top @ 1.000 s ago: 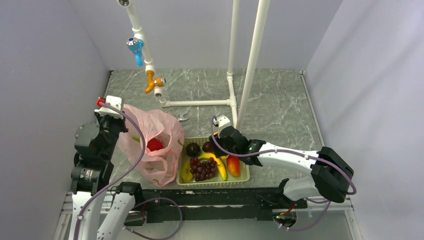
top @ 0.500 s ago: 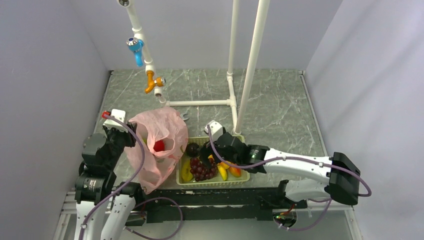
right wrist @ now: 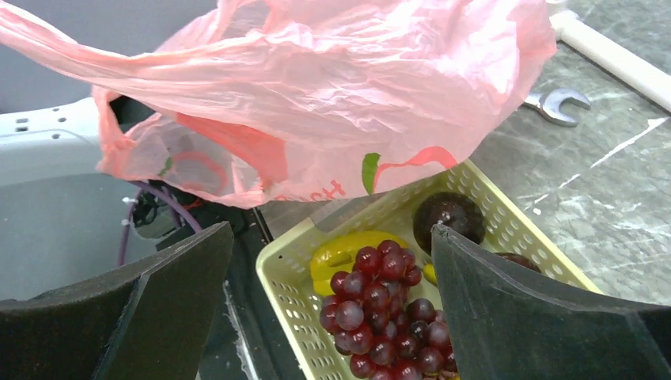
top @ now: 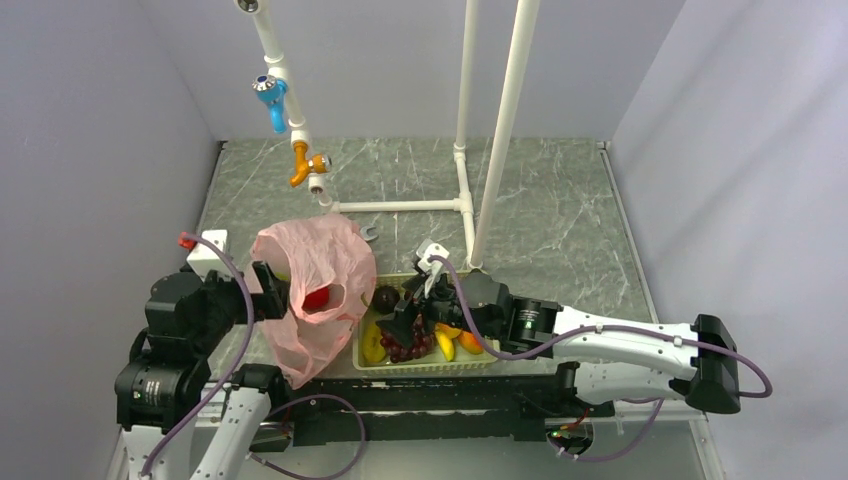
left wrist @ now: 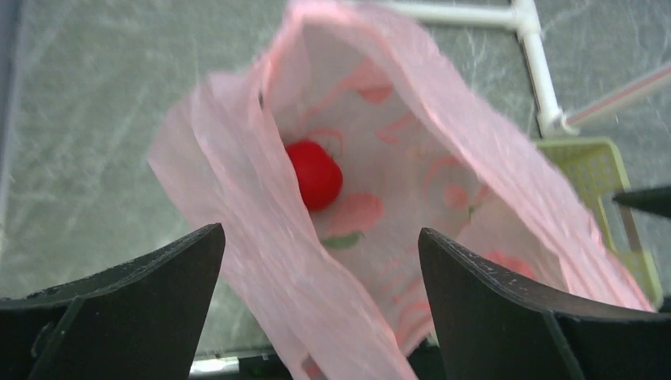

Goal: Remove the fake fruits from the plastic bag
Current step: Adjust the plastic bag at the center of the board.

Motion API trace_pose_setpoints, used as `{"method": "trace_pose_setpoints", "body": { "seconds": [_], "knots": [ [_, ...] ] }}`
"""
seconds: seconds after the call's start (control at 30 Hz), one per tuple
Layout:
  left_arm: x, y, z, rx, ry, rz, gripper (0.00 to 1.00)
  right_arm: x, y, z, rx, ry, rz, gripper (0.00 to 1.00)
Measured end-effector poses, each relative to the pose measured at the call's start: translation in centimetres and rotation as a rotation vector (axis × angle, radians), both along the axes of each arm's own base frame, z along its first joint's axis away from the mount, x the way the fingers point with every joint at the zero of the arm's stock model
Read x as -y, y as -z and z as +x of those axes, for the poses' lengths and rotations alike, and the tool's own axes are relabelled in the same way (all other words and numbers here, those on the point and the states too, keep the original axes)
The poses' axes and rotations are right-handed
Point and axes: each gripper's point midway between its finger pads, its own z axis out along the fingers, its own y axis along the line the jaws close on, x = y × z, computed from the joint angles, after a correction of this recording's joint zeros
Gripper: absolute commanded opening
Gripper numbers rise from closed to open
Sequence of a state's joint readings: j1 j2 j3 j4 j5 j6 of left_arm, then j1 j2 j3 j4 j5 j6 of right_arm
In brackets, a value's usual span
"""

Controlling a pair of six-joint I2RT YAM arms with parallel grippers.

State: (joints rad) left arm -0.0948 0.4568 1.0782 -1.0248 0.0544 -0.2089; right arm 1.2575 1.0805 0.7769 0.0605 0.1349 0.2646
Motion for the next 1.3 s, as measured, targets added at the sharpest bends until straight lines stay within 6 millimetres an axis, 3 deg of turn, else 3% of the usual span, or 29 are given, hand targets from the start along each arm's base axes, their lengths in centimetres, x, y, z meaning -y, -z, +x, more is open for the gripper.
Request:
{"method": "trace_pose_setpoints", "body": {
  "seconds": [0.3, 0.43, 0.53, 0.67, 0.77, 0.83, 0.87, 0.93, 1.0, 1.1, 1.23, 1.3],
  "knots": [
    [2.3, 5.5, -5.4, -0.283, 0.066, -0.133, 1.00, -1.2, -1.0, -0.5, 0.008, -0.047, 0.019, 1.00],
    [2.5, 7.2, -6.0, -0.360, 0.062, -0.146, 0.99, -3.3, -1.5, 0.5, 0.050, 0.002, 0.000, 1.00],
    [2.4, 8.5, -5.9, -0.420, 0.051, -0.140, 0.99, -5.1, -1.7, 0.0, 0.104, 0.019, -0.015, 1.00],
    [2.6, 10.3, -5.7, -0.497, 0.054, -0.145, 0.76, -7.7, -2.0, -0.9, 0.185, 0.048, -0.028, 1.00],
    [2.5, 10.9, -5.8, -0.523, 0.043, -0.143, 0.50, -9.0, -1.4, -0.9, 0.241, 0.099, -0.053, 0.98],
    [2.3, 10.9, -5.9, -0.516, 0.029, -0.142, 0.42, -9.4, -0.9, -0.2, 0.263, 0.157, -0.081, 0.87],
    [2.2, 10.9, -6.2, -0.512, 0.020, -0.138, 0.40, -9.4, -0.6, 0.5, 0.274, 0.195, -0.095, 0.77],
    [1.6, 10.7, -6.8, -0.504, -0.012, -0.128, 0.27, -9.0, -0.2, 1.7, 0.293, 0.260, -0.115, 0.37],
    [1.0, 10.3, -7.4, -0.476, -0.046, -0.120, 0.17, -8.1, -0.2, 3.1, 0.308, 0.325, -0.113, 0.18],
    [0.2, 10.2, -8.5, -0.437, -0.091, -0.117, 0.00, -5.7, 0.4, 5.7, 0.295, 0.423, -0.109, 0.13],
    [-1.0, 10.7, -10.1, -0.420, -0.171, -0.116, 0.00, -1.3, 2.3, 8.6, 0.266, 0.524, -0.133, 0.12],
    [-1.5, 10.8, -10.5, -0.397, -0.200, -0.116, 0.00, 0.3, 3.5, 9.0, 0.249, 0.539, -0.145, 0.18]
  ]
}}
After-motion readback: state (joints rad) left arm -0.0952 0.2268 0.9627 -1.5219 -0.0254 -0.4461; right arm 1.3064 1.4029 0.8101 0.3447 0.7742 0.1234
